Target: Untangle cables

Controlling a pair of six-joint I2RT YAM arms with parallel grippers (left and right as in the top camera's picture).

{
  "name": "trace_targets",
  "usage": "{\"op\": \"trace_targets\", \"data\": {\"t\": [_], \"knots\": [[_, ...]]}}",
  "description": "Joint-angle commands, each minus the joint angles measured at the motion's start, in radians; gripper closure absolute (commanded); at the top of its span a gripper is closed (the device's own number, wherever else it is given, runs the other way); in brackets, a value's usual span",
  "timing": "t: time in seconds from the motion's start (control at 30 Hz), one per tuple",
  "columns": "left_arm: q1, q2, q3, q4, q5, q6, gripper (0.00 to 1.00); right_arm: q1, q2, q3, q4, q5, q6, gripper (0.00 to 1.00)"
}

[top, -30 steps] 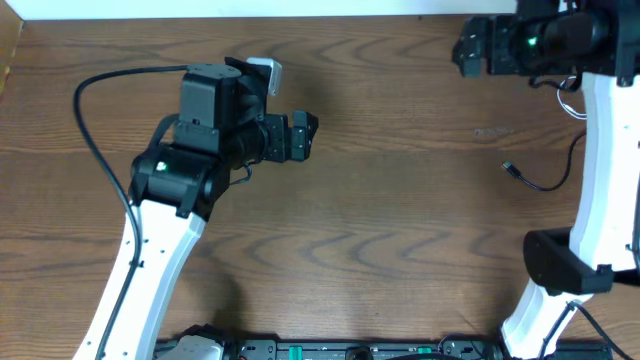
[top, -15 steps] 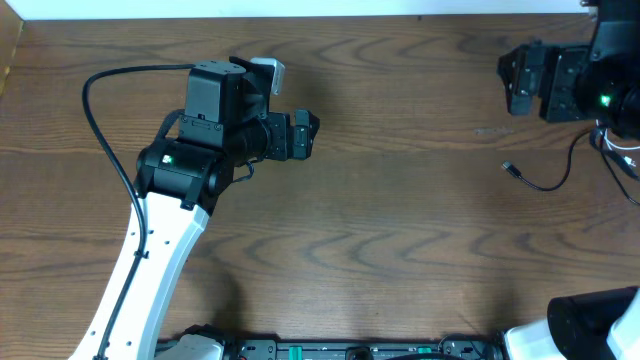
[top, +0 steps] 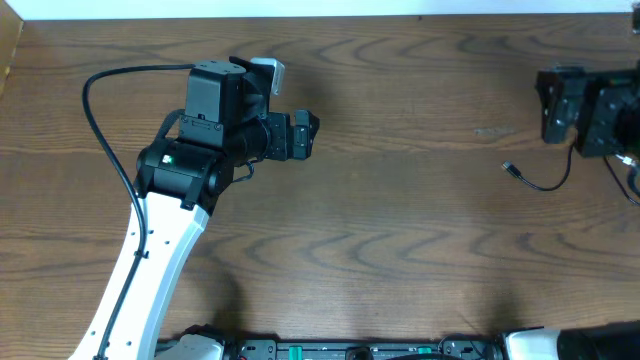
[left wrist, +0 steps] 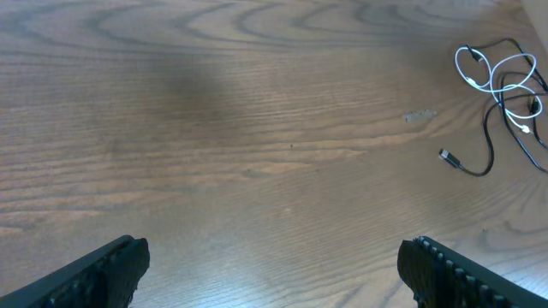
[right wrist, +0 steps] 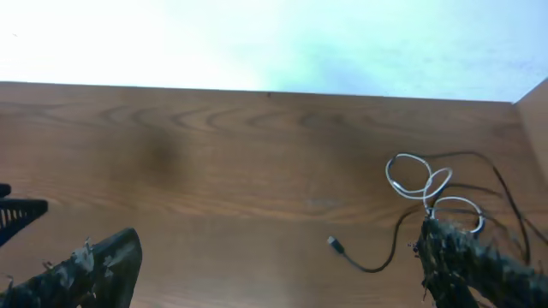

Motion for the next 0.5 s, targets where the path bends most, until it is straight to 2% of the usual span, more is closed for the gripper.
{"op": "trace_targets", "data": {"t": [0.0, 0.3, 0.47], "knots": [[0.002, 0.008, 0.021, -0.003, 0.004, 0.002, 0.02, 0.002, -0.072, -0.092, 0.016, 0.025, -0.024, 0.01], [0.002, 0.008, 0.021, -0.003, 0.004, 0.002, 0.02, -0.043, -0.394, -0.673, 0.408, 0.024, -0.024, 0.01], [0.002, 0.008, 0.021, -0.003, 0.004, 0.002, 0.02, -0.07, -0.681, -1.197, 0.732, 0.025, -0.025, 0.01]]}}
